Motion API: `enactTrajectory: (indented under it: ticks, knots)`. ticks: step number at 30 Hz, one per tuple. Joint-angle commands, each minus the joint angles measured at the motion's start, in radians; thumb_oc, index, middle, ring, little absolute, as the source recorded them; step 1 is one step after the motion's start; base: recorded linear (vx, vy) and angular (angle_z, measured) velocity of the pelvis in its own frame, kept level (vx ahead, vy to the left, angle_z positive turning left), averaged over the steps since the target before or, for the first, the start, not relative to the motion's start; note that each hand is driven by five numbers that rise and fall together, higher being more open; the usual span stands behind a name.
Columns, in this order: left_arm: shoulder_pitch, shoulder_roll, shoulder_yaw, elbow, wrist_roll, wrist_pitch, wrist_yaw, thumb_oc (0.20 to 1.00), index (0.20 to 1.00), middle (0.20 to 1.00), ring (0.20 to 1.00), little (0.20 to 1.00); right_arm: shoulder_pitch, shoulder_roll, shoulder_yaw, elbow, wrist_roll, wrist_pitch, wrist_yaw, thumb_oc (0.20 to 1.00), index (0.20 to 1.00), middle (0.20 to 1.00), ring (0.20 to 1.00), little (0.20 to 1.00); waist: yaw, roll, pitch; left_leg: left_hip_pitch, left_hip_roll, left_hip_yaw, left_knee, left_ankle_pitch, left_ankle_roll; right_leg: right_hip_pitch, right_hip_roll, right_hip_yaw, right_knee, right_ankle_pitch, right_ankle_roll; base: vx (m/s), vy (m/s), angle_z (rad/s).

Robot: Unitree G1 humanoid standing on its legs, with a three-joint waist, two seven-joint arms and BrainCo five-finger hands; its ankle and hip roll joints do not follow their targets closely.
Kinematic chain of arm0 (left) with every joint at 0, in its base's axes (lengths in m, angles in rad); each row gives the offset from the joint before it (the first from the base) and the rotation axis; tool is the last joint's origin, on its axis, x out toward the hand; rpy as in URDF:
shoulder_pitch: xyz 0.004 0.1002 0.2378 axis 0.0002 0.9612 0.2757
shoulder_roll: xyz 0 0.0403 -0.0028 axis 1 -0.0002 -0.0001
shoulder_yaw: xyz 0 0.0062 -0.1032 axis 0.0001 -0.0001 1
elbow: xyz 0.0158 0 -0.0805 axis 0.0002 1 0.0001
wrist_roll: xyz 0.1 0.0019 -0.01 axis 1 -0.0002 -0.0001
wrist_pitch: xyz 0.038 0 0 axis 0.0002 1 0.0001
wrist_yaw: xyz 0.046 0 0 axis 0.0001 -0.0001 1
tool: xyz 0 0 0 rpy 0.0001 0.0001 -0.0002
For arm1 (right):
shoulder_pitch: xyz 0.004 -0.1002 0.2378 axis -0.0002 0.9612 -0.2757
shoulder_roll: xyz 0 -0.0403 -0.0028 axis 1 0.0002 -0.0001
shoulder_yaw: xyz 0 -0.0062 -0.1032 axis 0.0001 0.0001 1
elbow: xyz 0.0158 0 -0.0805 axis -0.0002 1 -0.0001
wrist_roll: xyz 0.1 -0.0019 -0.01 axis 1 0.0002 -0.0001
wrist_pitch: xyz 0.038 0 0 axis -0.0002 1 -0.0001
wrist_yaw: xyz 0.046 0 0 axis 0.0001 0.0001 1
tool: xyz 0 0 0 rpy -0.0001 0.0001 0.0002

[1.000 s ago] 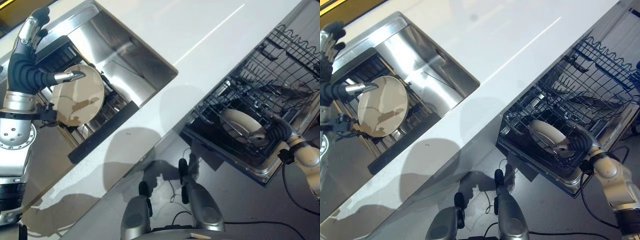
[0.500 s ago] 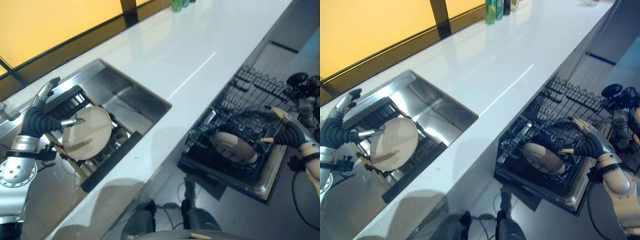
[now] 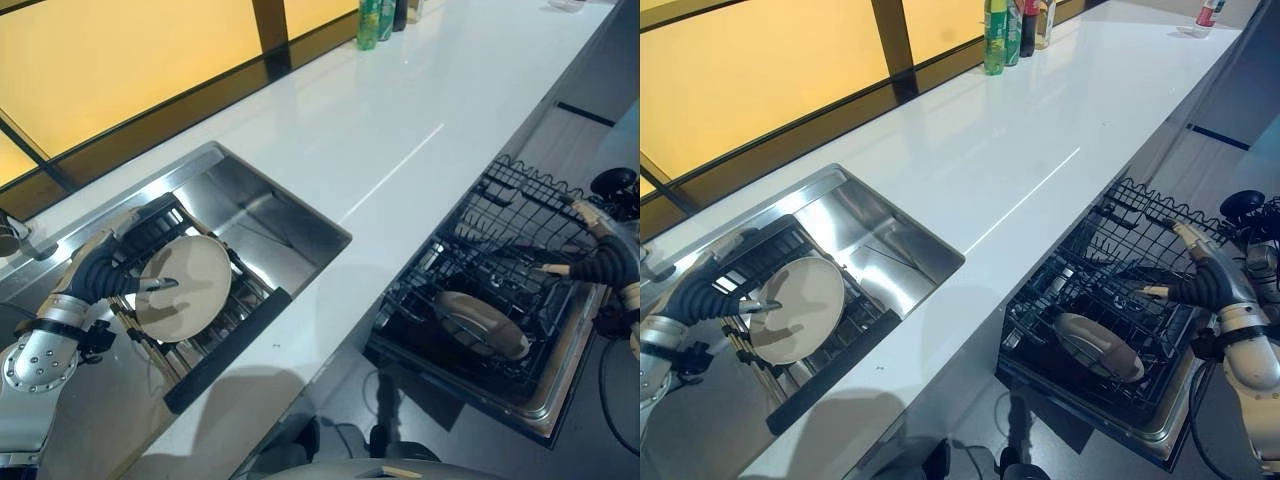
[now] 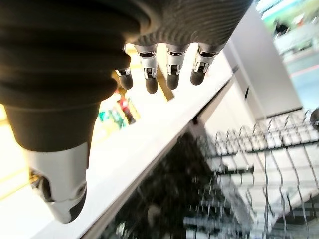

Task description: Pick up plates and place into dishwasher.

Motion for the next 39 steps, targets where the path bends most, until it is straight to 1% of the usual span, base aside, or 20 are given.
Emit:
enactTrajectory:
  ticks: [1,3,6,8,11,14,18,20,23,26,28,31,32,33,34,37,38,39]
  knots:
    - [-0.001,0.105,-0.024,-0.01,-0.033,0.007,-0.084,1.0,1.0,1.0,1.0,1.0,-0.051,-0.069,-0.051,-0.046,0.059,-0.067,-0.184,1.0,1.0,1.0,1.0,1.0,0.01,-0.024,-0.046,-0.041,0.009,0.024,0.046,-0.033,-0.012,-0.018,-0.014,0.019,0.002,0.003,0.065,0.0,0.0,0.0]
    - [0.02,0.126,-0.025,-0.037,-0.075,0.041,-0.168,1.0,1.0,1.0,1.0,1.0,-0.058,-0.062,-0.065,-0.066,0.074,-0.101,-0.279,1.0,1.0,1.0,1.0,1.0,0.017,-0.018,-0.049,-0.04,0.007,0.021,0.044,-0.036,-0.009,-0.014,-0.017,0.014,-0.006,0.004,0.07,0.0,0.0,0.0]
    - [0.039,0.156,-0.026,-0.061,-0.126,0.08,-0.272,1.0,1.0,1.0,1.0,1.0,-0.063,-0.052,-0.077,-0.082,0.086,-0.152,-0.342,1.0,1.0,1.0,1.0,1.0,0.024,-0.007,-0.057,-0.039,0.005,0.017,0.042,-0.038,-0.007,-0.009,-0.02,0.005,-0.014,0.004,0.075,0.0,0.007,0.02]
    - [0.047,0.186,-0.027,-0.082,-0.155,0.108,-0.325,1.0,1.0,1.0,1.0,1.0,-0.072,-0.059,-0.072,-0.087,0.09,-0.16,-0.358,1.0,1.0,1.0,1.0,1.0,0.029,-0.003,-0.062,-0.038,0.006,0.014,0.042,-0.039,-0.008,-0.006,-0.023,-0.003,-0.018,0.003,0.078,-0.01,0.014,0.13]
    - [0.049,0.221,-0.021,-0.108,-0.211,0.149,-0.369,1.0,1.0,1.0,1.0,1.0,-0.076,-0.081,-0.064,-0.093,0.107,-0.167,-0.37,1.0,1.0,1.0,1.0,1.0,0.035,0.001,-0.071,-0.038,0.006,0.012,0.042,-0.037,-0.009,0.0,-0.026,-0.018,-0.022,0.002,0.08,0.0,0.016,0.12]
    - [0.059,0.243,-0.01,-0.127,-0.232,0.168,-0.408,1.0,1.0,1.0,1.0,1.0,-0.066,-0.095,-0.07,-0.096,0.129,-0.178,-0.371,1.0,1.0,1.0,1.0,1.0,0.04,0.002,-0.079,-0.04,0.006,0.007,0.046,-0.035,-0.011,0.006,-0.028,-0.031,-0.025,0.002,0.079,0.01,0.013,0.09]
    - [0.051,0.269,-0.032,-0.133,-0.191,0.175,-0.47,1.0,1.0,1.0,1.0,1.0,-0.083,-0.121,-0.054,-0.081,0.144,-0.169,-0.377,1.0,1.0,1.0,1.0,1.0,0.048,0.002,-0.082,-0.043,0.007,-0.001,0.048,-0.033,-0.013,0.008,-0.032,-0.043,-0.028,0.004,0.079,-0.01,0.012,0.11]
    - [0.043,0.296,-0.047,-0.134,-0.173,0.188,-0.478,1.0,1.0,1.0,1.0,1.0,-0.106,-0.138,-0.028,-0.073,0.148,-0.156,-0.392,1.0,1.0,1.0,1.0,1.0,0.051,0.002,-0.085,-0.04,0.007,-0.006,0.042,-0.031,-0.014,0.01,-0.033,-0.047,-0.031,0.005,0.08,-0.02,0.016,0.05]
    - [0.029,0.314,-0.04,-0.126,-0.181,0.21,-0.454,1.0,1.0,1.0,1.0,1.0,-0.119,-0.147,-0.016,-0.074,0.161,-0.15,-0.399,1.0,1.0,1.0,1.0,1.0,0.055,0.001,-0.091,-0.036,0.005,-0.01,0.04,-0.031,-0.012,0.014,-0.035,-0.053,-0.032,0.004,0.081,-0.01,0.014,0.06]
    - [0.03,0.309,-0.02,-0.128,-0.167,0.209,-0.457,1.0,1.0,1.0,1.0,1.0,-0.104,-0.134,-0.03,-0.076,0.164,-0.164,-0.394,1.0,1.0,1.0,1.0,1.0,0.06,0.001,-0.098,-0.043,0.004,-0.011,0.046,-0.033,-0.013,0.013,-0.037,-0.061,-0.027,0.0,0.079,0.01,0.016,0.08]
    - [0.047,0.299,-0.007,-0.126,-0.019,0.164,-0.378,1.0,1.0,1.0,1.0,1.0,-0.093,-0.127,-0.04,-0.081,0.165,-0.168,-0.388,1.0,1.0,1.0,1.0,1.0,0.064,0.0,-0.101,-0.045,0.002,-0.014,0.048,-0.033,-0.012,0.011,-0.037,-0.064,-0.025,-0.001,0.079,0.03,0.016,0.04]
    - [0.067,0.294,0.015,-0.102,0.078,0.108,-0.304,1.0,1.0,1.0,1.0,1.0,-0.087,-0.125,-0.047,-0.083,0.17,-0.164,-0.381,1.0,1.0,1.0,1.0,1.0,0.068,-0.005,-0.101,-0.048,0.0,-0.02,0.051,-0.035,-0.012,0.009,-0.037,-0.064,-0.021,-0.003,0.077,0.04,0.01,0.04]
    - [0.088,0.286,0.036,-0.098,0.137,0.065,-0.27,1.0,1.0,1.0,1.0,1.0,-0.071,-0.118,-0.062,-0.085,0.17,-0.171,-0.375,1.0,1.0,1.0,1.0,1.0,0.07,-0.006,-0.099,-0.048,0.0,-0.022,0.05,-0.034,-0.013,0.008,-0.038,-0.063,-0.022,-0.002,0.077,0.03,0.003,0.04]
    - [0.09,0.286,0.037,-0.098,0.137,0.064,-0.269,1.0,1.0,1.0,1.0,1.0,-0.07,-0.118,-0.062,-0.086,0.17,-0.171,-0.375,1.0,1.0,1.0,1.0,1.0,0.07,-0.007,-0.099,-0.048,0.0,-0.022,0.049,-0.034,-0.013,0.008,-0.038,-0.063,-0.022,-0.002,0.077,0.03,-0.003,0.03]
    - [0.11,0.268,0.037,-0.099,0.182,0.038,-0.24,1.0,1.0,1.0,1.0,1.0,-0.057,-0.105,-0.072,-0.09,0.168,-0.175,-0.371,1.0,1.0,1.0,1.0,1.0,0.07,-0.01,-0.097,-0.05,0.0,-0.023,0.047,-0.033,-0.012,0.005,-0.038,-0.062,-0.023,0.0,0.078,0.04,-0.014,0.02]
    - [0.124,0.226,0.015,-0.096,0.276,-0.006,-0.153,1.0,1.0,1.0,1.0,1.0,-0.051,-0.086,-0.069,-0.094,0.158,-0.17,-0.373,1.0,1.0,1.0,1.0,1.0,0.07,-0.016,-0.09,-0.047,0.005,-0.021,0.035,-0.031,-0.012,0.0,-0.037,-0.059,-0.024,0.002,0.08,0.04,-0.016,0.02]
    - [0.126,0.213,-0.003,-0.096,0.323,-0.015,-0.1,1.0,1.0,1.0,1.0,1.0,-0.049,-0.075,-0.066,-0.099,0.155,-0.17,-0.373,1.0,1.0,1.0,1.0,1.0,0.067,-0.019,-0.088,-0.046,0.007,-0.019,0.031,-0.031,-0.013,-0.002,-0.037,-0.057,-0.025,0.003,0.082,0.0,0.0,0.0]
    - [0.118,0.204,-0.024,-0.089,0.331,-0.023,-0.077,1.0,1.0,1.0,1.0,1.0,-0.05,-0.067,-0.059,-0.102,0.148,-0.166,-0.376,1.0,1.0,1.0,1.0,1.0,0.064,-0.021,-0.086,-0.046,0.008,-0.017,0.027,-0.031,-0.013,-0.005,-0.038,-0.055,-0.026,0.003,0.084,0.0,0.0,0.0]
